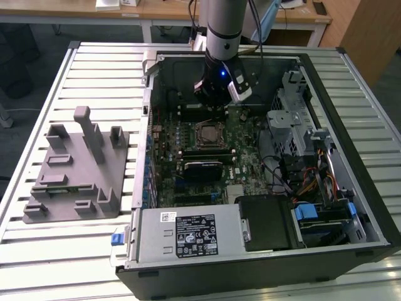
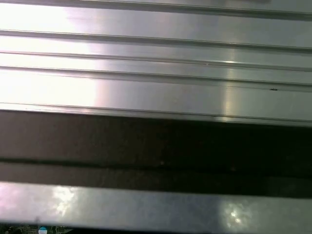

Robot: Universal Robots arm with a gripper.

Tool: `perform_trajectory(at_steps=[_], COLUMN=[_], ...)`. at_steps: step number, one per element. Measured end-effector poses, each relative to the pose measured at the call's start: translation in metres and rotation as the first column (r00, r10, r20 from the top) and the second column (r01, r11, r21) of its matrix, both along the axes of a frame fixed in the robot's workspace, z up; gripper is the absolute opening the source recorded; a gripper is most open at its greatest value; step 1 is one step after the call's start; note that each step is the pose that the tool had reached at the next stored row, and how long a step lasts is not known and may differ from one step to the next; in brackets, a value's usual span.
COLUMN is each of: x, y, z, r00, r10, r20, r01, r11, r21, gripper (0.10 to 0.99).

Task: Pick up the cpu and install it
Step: 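Install the first cpu locking lever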

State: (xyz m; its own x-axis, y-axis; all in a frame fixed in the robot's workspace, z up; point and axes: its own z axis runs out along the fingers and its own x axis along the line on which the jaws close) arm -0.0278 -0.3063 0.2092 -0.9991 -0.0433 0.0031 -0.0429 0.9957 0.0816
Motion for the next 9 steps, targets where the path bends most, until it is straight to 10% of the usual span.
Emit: perform_trajectory(at_steps=[9], x=[0.0009], y=[0.0], z=[-0.0079], r00=[1.0], r10=[0.0], r20=[0.0], r01=[0.0], r11=[1.0], r21=[0.0], gripper=[0.106])
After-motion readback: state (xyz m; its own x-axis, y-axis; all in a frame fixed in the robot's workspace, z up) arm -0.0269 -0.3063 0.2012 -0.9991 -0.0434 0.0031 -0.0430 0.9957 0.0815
